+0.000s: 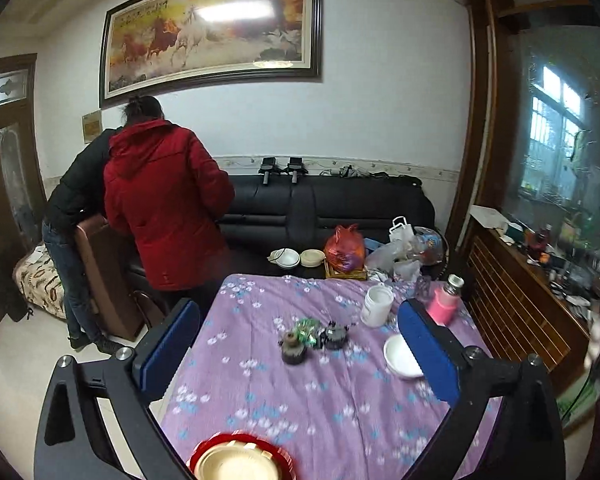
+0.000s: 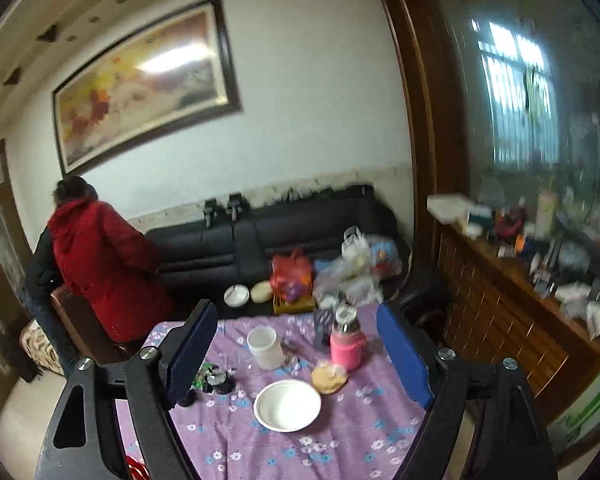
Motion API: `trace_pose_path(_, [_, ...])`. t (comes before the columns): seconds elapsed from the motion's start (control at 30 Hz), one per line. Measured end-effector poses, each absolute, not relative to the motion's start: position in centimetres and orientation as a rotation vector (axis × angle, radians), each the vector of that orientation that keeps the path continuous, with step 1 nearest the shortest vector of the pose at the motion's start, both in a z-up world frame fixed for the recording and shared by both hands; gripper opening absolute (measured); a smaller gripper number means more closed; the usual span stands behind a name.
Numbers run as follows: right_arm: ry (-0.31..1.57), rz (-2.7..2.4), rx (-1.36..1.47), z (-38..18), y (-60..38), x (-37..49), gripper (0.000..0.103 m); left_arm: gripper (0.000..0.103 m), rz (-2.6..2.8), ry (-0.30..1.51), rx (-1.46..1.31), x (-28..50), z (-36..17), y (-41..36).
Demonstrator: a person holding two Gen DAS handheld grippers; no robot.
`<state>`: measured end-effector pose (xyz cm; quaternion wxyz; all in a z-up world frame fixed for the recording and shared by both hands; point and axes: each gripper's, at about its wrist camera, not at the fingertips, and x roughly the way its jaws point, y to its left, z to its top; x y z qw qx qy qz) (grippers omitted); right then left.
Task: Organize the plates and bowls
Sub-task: 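Move the right tool to the large white bowl beside the pink thermos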
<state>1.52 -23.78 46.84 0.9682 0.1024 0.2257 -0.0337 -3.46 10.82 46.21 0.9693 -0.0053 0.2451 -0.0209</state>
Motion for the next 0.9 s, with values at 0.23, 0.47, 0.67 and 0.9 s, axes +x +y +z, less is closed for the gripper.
trace_pose_path(0.23, [0.72, -0.034, 0.299, 32.6, -27.3, 10.8, 0.083, 0.1, -0.151, 0.683, -0.059, 8.4, 35.1, 4.3])
trace_pose_path(0.47, [0.892, 0.04, 0.439, 18.8, -29.5, 15.2, 0.071, 0.096, -0.26, 0.916, -0.151, 17.7, 21.9, -2.1])
trace_pose_path(0.67, [0.975, 0.071, 0.465, 11.2, -28.9, 18.6, 0.066, 0.087, -0.275, 1.079, -0.153, 22.5, 11.4, -7.2])
trace_pose_path(0.9, [1.031, 0.088, 0.487, 6.5, -28.2, 21.2, 0.058, 0.076, -0.301, 1.18, -0.174, 25.5, 5.3, -10.1])
